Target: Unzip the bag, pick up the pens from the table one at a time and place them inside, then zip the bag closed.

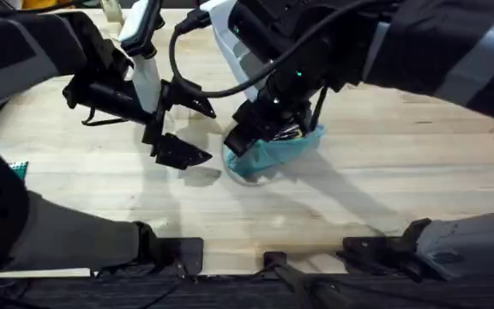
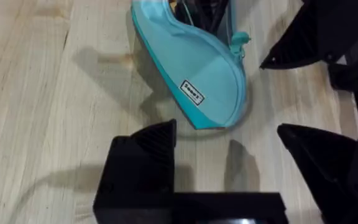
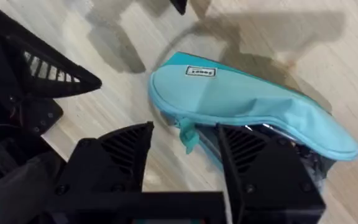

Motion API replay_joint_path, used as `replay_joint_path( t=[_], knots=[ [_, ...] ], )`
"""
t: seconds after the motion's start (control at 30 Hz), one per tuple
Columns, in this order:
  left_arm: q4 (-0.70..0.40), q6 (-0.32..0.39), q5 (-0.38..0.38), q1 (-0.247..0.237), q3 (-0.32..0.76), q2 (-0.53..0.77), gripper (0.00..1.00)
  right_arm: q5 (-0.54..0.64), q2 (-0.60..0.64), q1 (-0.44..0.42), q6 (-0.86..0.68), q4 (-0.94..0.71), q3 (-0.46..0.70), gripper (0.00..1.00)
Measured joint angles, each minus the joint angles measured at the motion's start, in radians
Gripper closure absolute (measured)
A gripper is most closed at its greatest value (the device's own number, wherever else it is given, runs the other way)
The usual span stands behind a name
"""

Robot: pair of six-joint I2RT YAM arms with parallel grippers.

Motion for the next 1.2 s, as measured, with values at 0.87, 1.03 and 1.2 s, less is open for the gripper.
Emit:
replay_joint_path(
  t=[0.87,1.03,1.2],
  knots=[
    [0.000,0.000,0.000,0.000,0.000,0.000,0.008,0.000,0.000,0.000,0.005,0.027,-0.018,0.965],
    [0.000,0.000,0.000,0.000,0.000,0.000,0.008,-0.001,0.000,-0.013,0.005,0.027,-0.018,0.967],
    [0.000,0.000,0.000,0.000,0.000,0.000,0.008,-0.013,-0.012,-0.053,0.005,0.027,-0.018,0.968]
  ],
)
